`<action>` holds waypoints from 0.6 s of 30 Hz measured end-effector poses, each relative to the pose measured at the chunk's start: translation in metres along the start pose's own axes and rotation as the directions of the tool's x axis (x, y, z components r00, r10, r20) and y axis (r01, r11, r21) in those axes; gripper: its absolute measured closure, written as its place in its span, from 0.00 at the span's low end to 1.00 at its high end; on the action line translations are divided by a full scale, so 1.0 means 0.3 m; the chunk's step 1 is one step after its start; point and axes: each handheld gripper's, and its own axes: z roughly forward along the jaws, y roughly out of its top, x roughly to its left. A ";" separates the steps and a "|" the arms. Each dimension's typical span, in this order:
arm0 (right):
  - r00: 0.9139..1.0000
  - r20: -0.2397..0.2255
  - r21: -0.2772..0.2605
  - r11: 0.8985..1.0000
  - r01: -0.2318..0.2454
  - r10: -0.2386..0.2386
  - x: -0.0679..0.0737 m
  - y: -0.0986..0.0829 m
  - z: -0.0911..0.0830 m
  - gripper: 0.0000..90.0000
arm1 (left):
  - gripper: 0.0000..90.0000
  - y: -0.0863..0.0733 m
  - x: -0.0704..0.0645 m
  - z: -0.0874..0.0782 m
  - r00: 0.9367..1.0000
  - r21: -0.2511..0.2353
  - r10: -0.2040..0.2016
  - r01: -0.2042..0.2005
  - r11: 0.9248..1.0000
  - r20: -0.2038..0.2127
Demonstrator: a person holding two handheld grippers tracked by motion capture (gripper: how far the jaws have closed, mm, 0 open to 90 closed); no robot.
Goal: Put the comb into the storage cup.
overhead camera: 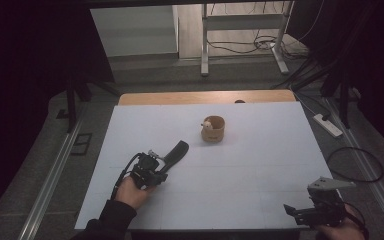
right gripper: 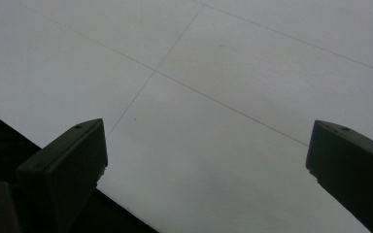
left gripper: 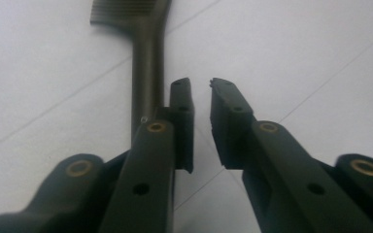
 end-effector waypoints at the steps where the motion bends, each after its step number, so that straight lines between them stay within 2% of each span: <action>1: 1.000 0.000 0.000 1.000 0.000 0.000 0.000 0.000 0.000 0.01 | 0.84 0.000 0.000 -0.002 1.000 -0.003 -0.002 0.002 1.000 0.000; 4: 1.000 0.000 0.000 1.000 0.001 -0.001 0.001 0.000 0.000 0.01 | 0.79 0.001 0.007 -0.006 1.000 -0.005 -0.008 0.008 1.000 -0.008; 9: 1.000 0.000 -0.001 1.000 0.001 -0.001 0.001 0.000 -0.001 0.01 | 0.65 0.003 0.026 -0.023 0.999 -0.017 -0.011 0.011 1.000 -0.038; 11: 1.000 0.000 -0.001 1.000 0.000 0.000 0.001 0.000 -0.001 0.01 | 0.58 0.004 0.033 -0.028 0.998 -0.016 -0.012 0.011 1.000 -0.054; 18: 1.000 0.001 -0.001 1.000 0.001 -0.001 0.001 -0.001 -0.001 0.01 | 0.30 0.008 0.061 -0.040 0.997 -0.029 -0.044 0.043 0.999 -0.063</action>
